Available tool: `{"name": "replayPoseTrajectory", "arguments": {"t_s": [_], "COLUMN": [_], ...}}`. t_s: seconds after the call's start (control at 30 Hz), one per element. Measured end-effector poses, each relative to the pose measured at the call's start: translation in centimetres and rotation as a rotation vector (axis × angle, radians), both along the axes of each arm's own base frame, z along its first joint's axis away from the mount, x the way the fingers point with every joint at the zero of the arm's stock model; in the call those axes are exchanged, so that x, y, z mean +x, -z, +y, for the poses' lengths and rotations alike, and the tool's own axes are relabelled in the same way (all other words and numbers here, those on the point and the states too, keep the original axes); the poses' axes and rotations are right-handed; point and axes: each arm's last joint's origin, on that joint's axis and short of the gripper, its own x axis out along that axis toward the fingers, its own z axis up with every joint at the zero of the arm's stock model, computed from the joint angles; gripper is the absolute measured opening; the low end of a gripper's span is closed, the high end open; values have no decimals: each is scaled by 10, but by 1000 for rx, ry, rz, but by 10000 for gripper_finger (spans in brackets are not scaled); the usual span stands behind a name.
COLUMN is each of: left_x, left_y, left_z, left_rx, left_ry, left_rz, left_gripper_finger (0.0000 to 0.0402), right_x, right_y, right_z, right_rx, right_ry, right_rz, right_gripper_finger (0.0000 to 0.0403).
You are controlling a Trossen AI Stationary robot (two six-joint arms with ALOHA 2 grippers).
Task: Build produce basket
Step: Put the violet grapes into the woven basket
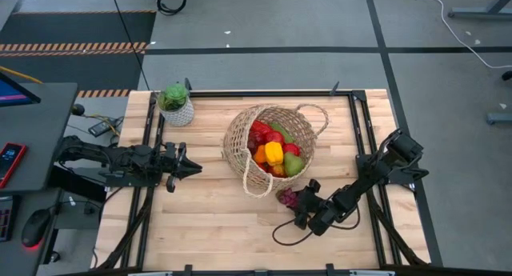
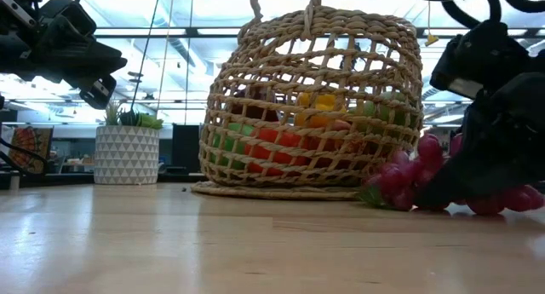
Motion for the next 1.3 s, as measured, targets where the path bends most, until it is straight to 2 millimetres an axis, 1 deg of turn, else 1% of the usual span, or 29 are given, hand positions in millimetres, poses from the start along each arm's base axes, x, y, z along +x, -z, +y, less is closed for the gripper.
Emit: {"name": "replayPoseTrajectory", "arguments": {"t_s": [0.13,0.27,0.43,0.57,0.7,0.9,1.07,1.2,1.3], "left_x": [0,0,0,0,0,0,0,0,0], "left_y": [0,0,0,0,0,0,0,0,0], "left_z": [0,0,0,0,0,0,0,0,0], "left_rx": [0,0,0,0,0,0,0,0,0], "left_ry": [0,0,0,0,0,0,0,0,0], "left_rz": [0,0,0,0,0,0,0,0,0], "left_gripper_finger": [62,62,56,57,61,63,64,63,60], "right_x": [3,2,2,1,1,-3,-8,-13,-18], "right_y": [-1,-6,-18,-35,-57,-99,-136,-169,-190], "right_z": [2,4,5,5,2,-4,-8,-15,-21], "right_rx": [54,105,126,161,183,258,386,499,572], "right_ry": [-19,-70,-149,-161,-179,-236,-279,-305,-323], "right_rz": [-6,18,30,-17,-82,-212,-382,-561,-678], "right_gripper_finger": [226,205,195,195,193,192,192,192,192]}}
